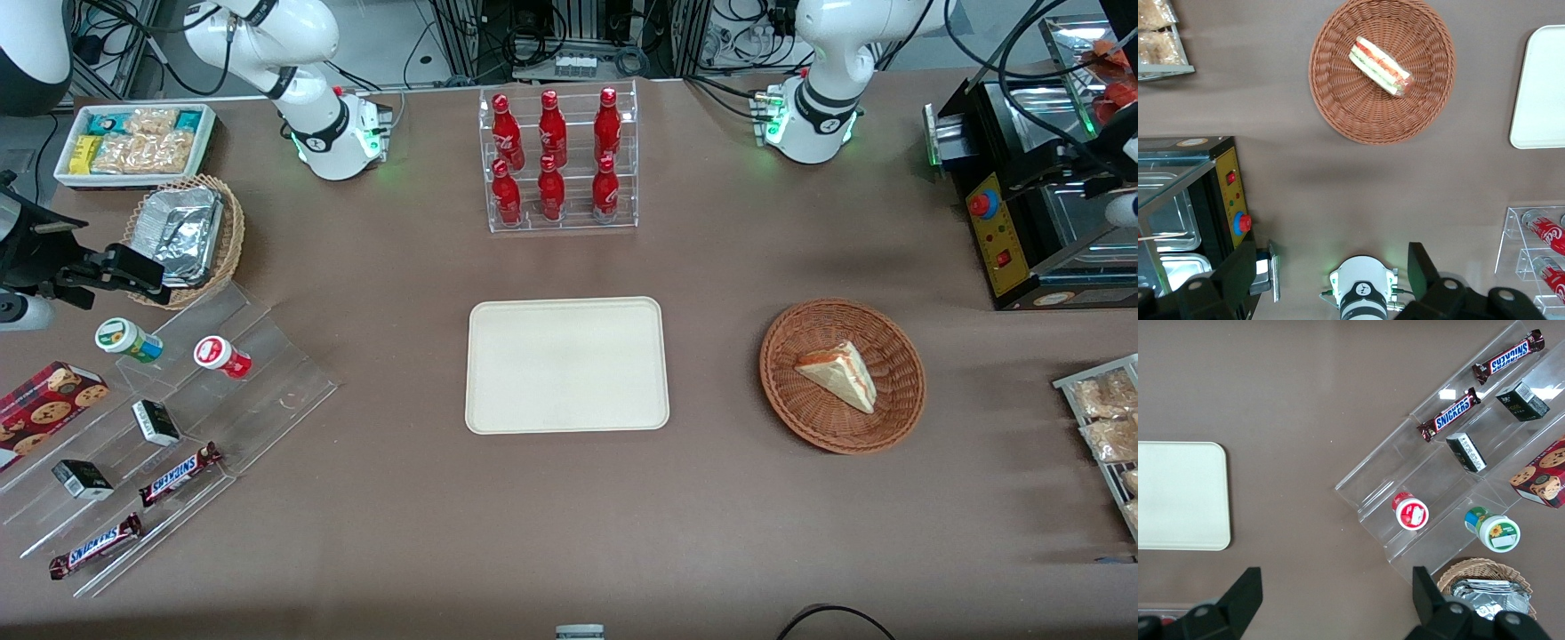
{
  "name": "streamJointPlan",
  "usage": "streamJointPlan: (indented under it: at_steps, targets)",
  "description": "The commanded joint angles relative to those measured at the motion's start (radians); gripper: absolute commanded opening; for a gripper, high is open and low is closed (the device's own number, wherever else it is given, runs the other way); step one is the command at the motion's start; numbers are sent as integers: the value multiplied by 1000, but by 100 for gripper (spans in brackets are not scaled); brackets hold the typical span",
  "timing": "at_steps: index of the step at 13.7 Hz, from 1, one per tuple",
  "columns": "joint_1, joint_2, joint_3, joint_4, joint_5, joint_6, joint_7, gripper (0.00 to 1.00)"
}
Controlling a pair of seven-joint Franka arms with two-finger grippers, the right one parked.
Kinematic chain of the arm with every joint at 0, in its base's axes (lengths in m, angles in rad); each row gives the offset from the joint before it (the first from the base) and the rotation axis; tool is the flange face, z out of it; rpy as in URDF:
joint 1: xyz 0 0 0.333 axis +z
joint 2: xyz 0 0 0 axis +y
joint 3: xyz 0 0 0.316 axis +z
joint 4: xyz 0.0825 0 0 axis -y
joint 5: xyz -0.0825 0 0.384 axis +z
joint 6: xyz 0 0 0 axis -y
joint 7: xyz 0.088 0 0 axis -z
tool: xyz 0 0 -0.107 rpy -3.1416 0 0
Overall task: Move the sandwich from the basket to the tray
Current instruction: 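Move the left gripper down toward the sandwich in the wicker basket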
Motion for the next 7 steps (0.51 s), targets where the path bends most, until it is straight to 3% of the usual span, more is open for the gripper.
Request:
streamJointPlan:
  at_steps: [1, 5, 7]
  targets:
    - [-17, 7, 12, 7, -14, 18, 15, 100]
    - [-15, 97, 12, -11, 0, 104, -24, 100]
    - [-15, 165, 12, -49, 3, 202, -156, 100]
